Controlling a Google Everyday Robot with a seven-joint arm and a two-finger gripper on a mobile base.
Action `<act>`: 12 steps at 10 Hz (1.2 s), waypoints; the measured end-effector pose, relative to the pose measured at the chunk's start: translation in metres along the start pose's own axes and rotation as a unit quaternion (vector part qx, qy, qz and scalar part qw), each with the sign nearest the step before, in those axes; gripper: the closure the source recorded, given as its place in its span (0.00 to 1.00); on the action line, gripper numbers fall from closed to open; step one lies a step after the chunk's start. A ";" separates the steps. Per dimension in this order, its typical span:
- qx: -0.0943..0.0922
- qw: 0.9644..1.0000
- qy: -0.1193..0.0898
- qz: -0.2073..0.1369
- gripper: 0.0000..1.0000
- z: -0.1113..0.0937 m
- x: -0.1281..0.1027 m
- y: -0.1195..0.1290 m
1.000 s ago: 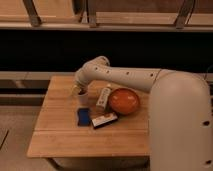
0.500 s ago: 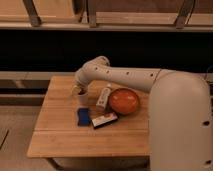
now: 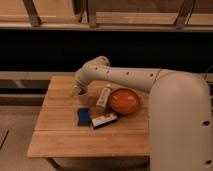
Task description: Place the white sponge in the ceramic bowl
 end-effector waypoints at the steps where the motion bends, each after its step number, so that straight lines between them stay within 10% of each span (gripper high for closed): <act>1: 0.000 1.000 0.000 0.000 0.20 0.000 0.000 0.000; 8: 0.003 1.000 0.007 -0.002 0.20 0.000 0.003 -0.001; 12: 0.045 0.996 0.074 0.008 0.20 -0.026 0.014 0.000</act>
